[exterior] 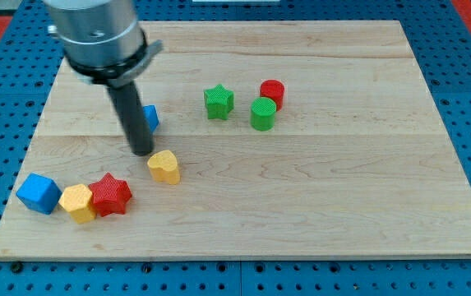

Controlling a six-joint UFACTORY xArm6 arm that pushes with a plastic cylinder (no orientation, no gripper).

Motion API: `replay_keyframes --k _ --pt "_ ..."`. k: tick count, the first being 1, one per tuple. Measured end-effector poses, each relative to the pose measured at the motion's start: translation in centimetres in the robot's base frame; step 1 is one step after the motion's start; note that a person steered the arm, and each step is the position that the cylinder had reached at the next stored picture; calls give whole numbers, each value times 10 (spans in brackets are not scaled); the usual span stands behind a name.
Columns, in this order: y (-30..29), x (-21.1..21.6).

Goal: Slide yellow heart above blue cube

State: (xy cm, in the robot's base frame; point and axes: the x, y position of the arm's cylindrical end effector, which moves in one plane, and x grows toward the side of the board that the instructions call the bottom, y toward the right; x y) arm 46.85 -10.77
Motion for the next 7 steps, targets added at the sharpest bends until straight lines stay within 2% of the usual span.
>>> replay_keyframes --k 1,2,3,4,6,7 --pt "67 -3" --pt "94 25" --pt "58 53" --pt "8 39" --pt "13 17" --pt "-9 0"
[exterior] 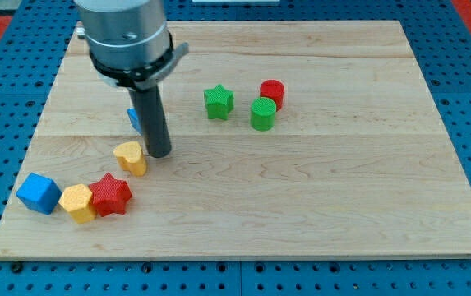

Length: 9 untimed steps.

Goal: Slide yellow heart above blue cube

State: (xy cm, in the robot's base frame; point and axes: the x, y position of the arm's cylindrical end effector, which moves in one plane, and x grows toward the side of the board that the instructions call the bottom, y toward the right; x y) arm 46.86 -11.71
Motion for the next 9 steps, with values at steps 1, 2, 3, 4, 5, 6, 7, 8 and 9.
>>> replay_keyframes --k 1,2,3,4,5,6,7,8,9 --pt "-49 -1" --pt "-72 5" --pt "-38 5" --pt "-2 10" --pt "-11 31" --pt "-47 34" --pt "-77 34" --pt "-84 34" --pt "-60 15"
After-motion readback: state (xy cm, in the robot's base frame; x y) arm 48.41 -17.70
